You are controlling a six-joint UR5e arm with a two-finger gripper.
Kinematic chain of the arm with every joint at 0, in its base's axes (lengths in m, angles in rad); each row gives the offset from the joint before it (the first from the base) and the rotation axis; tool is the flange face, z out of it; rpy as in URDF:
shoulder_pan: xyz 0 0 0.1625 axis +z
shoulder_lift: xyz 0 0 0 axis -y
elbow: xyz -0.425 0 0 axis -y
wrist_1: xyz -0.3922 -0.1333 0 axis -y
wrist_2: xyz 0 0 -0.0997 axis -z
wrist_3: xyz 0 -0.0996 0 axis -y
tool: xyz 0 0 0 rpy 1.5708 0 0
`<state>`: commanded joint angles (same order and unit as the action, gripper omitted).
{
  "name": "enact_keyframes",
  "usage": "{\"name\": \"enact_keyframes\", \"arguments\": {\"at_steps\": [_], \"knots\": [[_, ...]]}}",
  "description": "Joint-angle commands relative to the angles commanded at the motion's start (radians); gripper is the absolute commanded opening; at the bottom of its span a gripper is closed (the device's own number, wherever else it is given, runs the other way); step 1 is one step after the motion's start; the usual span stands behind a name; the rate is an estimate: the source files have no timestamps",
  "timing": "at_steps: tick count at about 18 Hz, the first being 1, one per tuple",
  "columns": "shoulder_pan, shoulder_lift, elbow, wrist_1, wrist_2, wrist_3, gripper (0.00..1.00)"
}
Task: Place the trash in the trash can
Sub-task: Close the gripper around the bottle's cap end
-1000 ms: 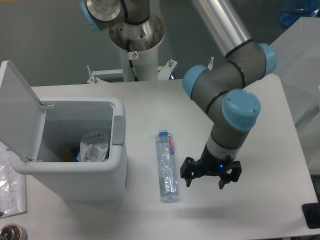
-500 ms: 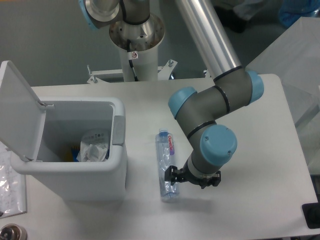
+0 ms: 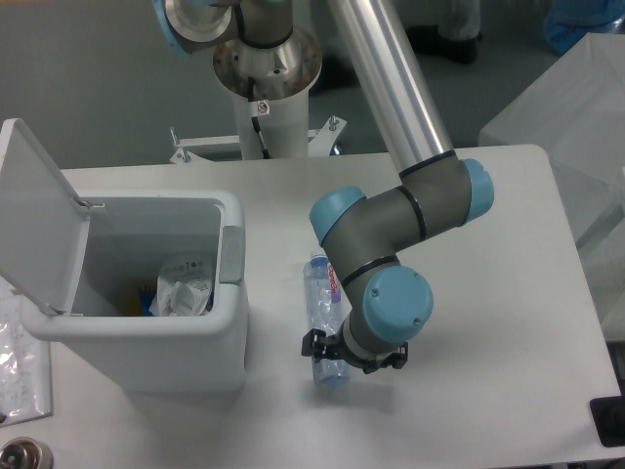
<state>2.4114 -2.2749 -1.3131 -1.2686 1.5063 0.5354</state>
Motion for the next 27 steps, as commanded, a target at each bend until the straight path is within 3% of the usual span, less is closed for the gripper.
{"name": "enact_keyframes", "arguments": {"at_steps": [9, 13, 16, 19, 27], "knots": [[-0.005, -0.017, 0.002, 0.002, 0.012, -0.002, 0.99], [-0.005, -0.020, 0.002, 0.002, 0.012, -0.002, 0.69], [-0.005, -0.020, 0.000, 0.002, 0.015, -0.003, 0.55], [-0.005, -0.020, 0.002, 0.002, 0.026, -0.003, 0.48], [0.000, 0.014, 0.024, 0.009, 0.015, 0.000, 0.48]]}}
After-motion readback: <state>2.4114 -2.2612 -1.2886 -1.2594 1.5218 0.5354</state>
